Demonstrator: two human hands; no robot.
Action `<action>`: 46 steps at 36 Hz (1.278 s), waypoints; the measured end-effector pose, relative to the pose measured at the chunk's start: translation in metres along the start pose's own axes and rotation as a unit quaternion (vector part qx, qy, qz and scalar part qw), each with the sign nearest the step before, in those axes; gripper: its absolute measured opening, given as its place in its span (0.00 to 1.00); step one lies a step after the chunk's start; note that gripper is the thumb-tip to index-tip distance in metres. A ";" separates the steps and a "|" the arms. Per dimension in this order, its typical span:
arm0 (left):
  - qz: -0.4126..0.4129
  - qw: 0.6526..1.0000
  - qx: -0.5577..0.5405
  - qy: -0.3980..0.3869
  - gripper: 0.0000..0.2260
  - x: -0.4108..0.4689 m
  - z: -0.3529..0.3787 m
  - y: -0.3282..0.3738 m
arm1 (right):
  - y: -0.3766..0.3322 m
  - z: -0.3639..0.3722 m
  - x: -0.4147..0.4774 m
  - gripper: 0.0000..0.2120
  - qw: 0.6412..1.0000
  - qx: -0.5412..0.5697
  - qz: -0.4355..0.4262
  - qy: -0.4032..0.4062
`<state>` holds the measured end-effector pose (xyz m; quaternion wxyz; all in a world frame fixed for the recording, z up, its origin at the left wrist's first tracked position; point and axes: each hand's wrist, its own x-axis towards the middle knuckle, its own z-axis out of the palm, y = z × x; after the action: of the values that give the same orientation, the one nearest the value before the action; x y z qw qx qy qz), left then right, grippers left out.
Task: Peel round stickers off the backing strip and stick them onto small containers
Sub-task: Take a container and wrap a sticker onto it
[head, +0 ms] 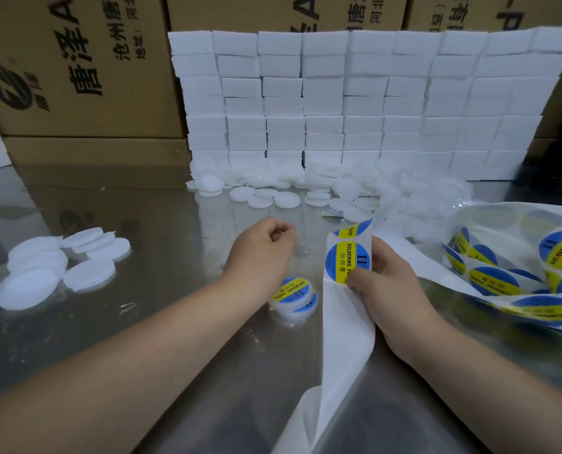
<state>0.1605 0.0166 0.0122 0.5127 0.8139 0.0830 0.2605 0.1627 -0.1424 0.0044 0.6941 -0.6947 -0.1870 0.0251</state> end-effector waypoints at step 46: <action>0.087 0.959 0.268 0.015 0.07 0.155 0.030 -0.015 | -0.001 0.000 -0.002 0.24 0.999 0.010 0.001 -0.031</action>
<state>0.3097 0.0620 0.0413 0.2500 0.9215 0.0865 0.2844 0.1606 -0.1431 0.0047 0.6948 -0.6869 -0.2072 0.0496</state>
